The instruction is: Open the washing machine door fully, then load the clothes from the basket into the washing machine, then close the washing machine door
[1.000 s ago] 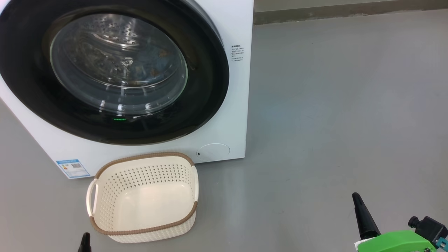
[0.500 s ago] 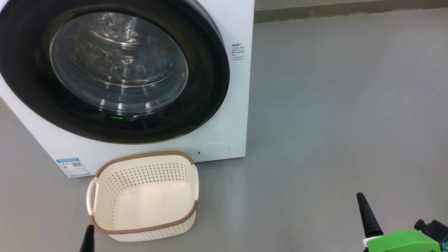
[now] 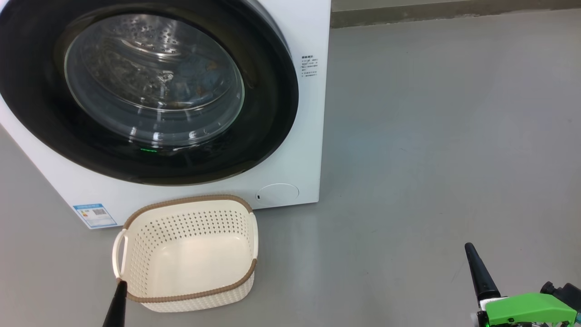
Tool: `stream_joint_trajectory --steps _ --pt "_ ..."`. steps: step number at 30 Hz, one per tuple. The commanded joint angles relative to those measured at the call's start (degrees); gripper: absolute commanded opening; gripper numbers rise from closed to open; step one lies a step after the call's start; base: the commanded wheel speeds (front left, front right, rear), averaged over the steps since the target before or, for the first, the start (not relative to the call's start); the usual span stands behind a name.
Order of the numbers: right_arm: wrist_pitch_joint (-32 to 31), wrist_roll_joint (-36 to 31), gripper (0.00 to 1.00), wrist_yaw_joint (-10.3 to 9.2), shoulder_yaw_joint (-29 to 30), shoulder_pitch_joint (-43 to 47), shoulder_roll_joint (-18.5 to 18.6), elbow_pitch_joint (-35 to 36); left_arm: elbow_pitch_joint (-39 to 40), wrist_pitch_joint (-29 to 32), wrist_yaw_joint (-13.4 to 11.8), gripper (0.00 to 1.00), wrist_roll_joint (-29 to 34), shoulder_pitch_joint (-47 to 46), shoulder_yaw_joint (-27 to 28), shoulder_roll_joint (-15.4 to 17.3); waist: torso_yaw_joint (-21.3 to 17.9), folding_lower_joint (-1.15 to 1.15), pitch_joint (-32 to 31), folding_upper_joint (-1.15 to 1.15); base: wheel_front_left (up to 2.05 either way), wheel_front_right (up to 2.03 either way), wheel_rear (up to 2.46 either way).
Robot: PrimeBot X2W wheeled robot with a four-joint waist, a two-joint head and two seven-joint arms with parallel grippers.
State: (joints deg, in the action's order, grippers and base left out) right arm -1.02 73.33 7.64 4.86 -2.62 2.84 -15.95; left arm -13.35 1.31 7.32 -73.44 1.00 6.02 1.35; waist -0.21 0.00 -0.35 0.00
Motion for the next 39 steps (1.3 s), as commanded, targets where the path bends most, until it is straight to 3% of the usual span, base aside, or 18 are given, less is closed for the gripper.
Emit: stream_joint_trajectory --steps 1,29,39 --pt "-0.53 2.29 0.00 -0.08 -0.44 -2.32 0.37 1.68 0.86 0.64 0.13 0.00 -1.95 -2.83 1.12 1.30 0.02 0.00 0.03 0.00 0.00 0.00 0.00" --pt "-5.17 19.07 0.00 -0.15 1.30 -3.53 0.32 1.94 -0.67 5.18 0.17 0.00 -18.65 -7.17 0.53 1.53 0.21 0.00 0.53 0.00 0.00 0.00 0.00" --pt "-5.24 19.08 0.00 -0.15 1.37 -3.54 0.28 1.94 -0.68 5.19 0.17 0.00 -18.71 -7.18 0.52 1.53 0.21 0.00 0.53 0.00 0.00 0.00 0.00"
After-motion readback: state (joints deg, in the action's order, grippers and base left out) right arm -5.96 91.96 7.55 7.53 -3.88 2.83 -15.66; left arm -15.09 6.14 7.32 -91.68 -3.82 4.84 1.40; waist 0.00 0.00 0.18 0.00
